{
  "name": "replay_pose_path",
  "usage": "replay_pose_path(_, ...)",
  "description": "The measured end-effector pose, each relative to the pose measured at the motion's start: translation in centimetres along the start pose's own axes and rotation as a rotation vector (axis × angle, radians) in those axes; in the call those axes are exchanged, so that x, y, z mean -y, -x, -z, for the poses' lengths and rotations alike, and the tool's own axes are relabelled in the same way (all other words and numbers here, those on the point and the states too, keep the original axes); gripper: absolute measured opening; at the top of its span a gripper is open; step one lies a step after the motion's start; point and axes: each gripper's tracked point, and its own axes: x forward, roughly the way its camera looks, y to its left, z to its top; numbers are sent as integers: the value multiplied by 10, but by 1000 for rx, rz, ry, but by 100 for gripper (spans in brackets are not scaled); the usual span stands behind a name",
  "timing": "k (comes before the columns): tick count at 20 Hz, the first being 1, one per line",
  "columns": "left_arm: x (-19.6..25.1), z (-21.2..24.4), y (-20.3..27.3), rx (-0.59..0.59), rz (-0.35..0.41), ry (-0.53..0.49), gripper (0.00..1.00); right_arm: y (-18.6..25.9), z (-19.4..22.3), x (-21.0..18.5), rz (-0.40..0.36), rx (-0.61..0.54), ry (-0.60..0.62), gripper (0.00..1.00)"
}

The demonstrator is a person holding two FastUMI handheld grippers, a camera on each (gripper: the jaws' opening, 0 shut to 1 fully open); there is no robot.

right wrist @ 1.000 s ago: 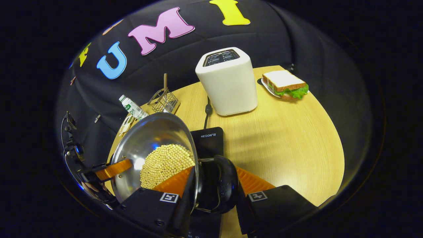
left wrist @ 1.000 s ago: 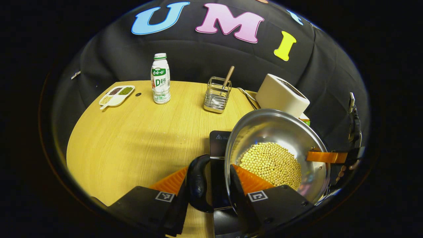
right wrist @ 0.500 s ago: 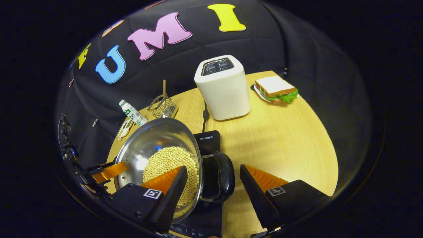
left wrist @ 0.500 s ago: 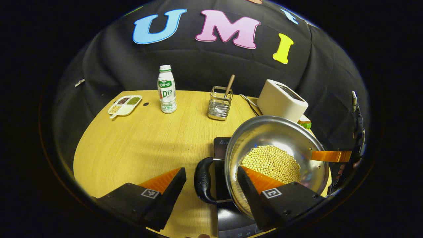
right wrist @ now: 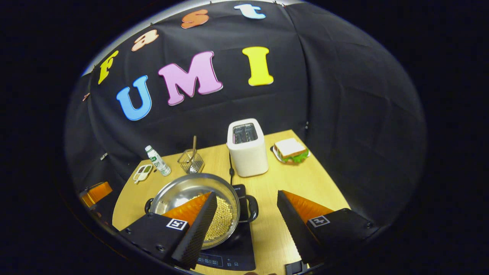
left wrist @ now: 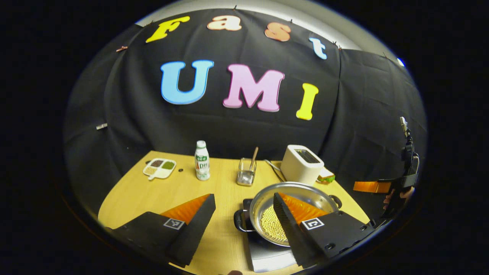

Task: First push the handle of the pot to place it horizontally, then grasp the pot with both hands and set it on the induction cooktop.

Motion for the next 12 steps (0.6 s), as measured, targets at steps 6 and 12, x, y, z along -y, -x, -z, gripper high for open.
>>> replay_pose_path(6,-9,-42,94,212,-37,-122,92,84,-44,-19,-6,264,51,99)
replay_pose_path(12,-22,-36,179,300,-137,-150,95,153,-30,-22,11,365,49,98)
